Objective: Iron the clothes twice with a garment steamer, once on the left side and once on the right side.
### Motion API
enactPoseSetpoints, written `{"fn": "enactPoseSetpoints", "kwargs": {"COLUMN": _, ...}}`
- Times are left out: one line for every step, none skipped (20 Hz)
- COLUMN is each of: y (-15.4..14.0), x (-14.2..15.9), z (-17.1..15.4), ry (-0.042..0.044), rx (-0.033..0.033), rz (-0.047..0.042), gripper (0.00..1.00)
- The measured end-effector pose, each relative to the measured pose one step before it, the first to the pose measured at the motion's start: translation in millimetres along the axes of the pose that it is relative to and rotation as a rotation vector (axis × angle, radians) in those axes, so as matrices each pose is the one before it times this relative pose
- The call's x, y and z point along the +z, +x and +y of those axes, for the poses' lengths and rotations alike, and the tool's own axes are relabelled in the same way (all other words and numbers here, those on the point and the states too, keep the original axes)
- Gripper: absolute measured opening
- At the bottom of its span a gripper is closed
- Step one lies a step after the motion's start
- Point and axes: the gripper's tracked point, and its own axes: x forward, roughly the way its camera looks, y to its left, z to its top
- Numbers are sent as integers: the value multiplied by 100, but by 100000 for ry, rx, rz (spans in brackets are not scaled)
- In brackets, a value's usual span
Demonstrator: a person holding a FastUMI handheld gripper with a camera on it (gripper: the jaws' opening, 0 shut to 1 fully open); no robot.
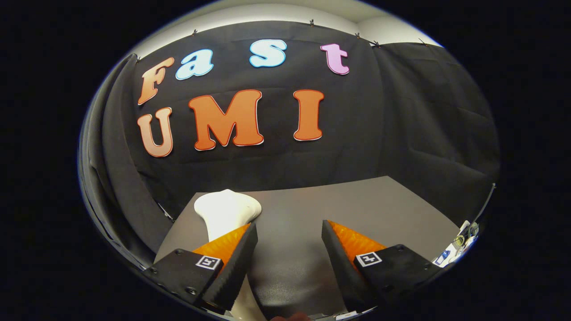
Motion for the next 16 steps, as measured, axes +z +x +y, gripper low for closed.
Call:
{"fn": "enactPoseSetpoints", "kwargs": {"y": -459, "x": 509, "z": 172, "ry": -213, "rx": -237, "rz": -1642, "gripper": 94}}
{"fn": "enactPoseSetpoints", "kwargs": {"y": -539, "x": 798, "z": 636, "ry": -584, "rx": 1179, "rz": -2943, "gripper": 94}}
{"fn": "enactPoseSetpoints", "kwargs": {"y": -754, "x": 1198, "z": 1135, "ry": -34, "rx": 2215, "rz": -3875, "gripper": 94}}
{"fn": "enactPoseSetpoints", "kwargs": {"y": -269, "x": 977, "z": 1600, "ry": -31, "rx": 3804, "rz": -3268, "gripper": 94}}
{"fn": "enactPoseSetpoints", "kwargs": {"y": 217, "x": -34, "z": 1741, "ry": -1010, "rx": 3219, "rz": -2, "gripper": 95}}
{"fn": "enactPoseSetpoints", "kwargs": {"y": 452, "x": -1142, "z": 854, "ry": -1599, "rx": 515, "rz": 5026, "gripper": 96}}
{"fn": "enactPoseSetpoints", "kwargs": {"y": 786, "x": -2036, "z": -6, "ry": -1573, "rx": -1157, "rz": 6431, "gripper": 96}}
{"fn": "enactPoseSetpoints", "kwargs": {"y": 512, "x": -1159, "z": 375, "ry": 416, "rx": 941, "rz": 2993, "gripper": 97}}
{"fn": "enactPoseSetpoints", "kwargs": {"y": 365, "x": -450, "z": 66, "ry": 2395, "rx": 453, "rz": 1355, "gripper": 98}}
{"fn": "enactPoseSetpoints", "kwargs": {"y": 107, "x": -483, "z": -40, "ry": 1921, "rx": 192, "rz": 2409, "gripper": 98}}
{"fn": "enactPoseSetpoints", "kwargs": {"y": 166, "x": -798, "z": 206, "ry": 1844, "rx": 1282, "rz": 2397, "gripper": 97}}
{"fn": "enactPoseSetpoints", "kwargs": {"y": 302, "x": -370, "z": 151, "ry": 1657, "rx": 694, "rz": 1337, "gripper": 97}}
{"fn": "enactPoseSetpoints", "kwargs": {"y": 380, "x": -545, "z": -91, "ry": 1462, "rx": 400, "rz": 2018, "gripper": 97}}
{"fn": "enactPoseSetpoints", "kwargs": {"y": 1140, "x": -237, "z": -117, "ry": 1191, "rx": 864, "rz": 2098, "gripper": 97}}
{"fn": "enactPoseSetpoints", "kwargs": {"y": 251, "x": -965, "z": -206, "ry": 166, "rx": -194, "rz": 3410, "gripper": 92}}
{"fn": "enactPoseSetpoints", "kwargs": {"y": -90, "x": 622, "z": -154, "ry": 98, "rx": -731, "rz": -3755, "gripper": 87}}
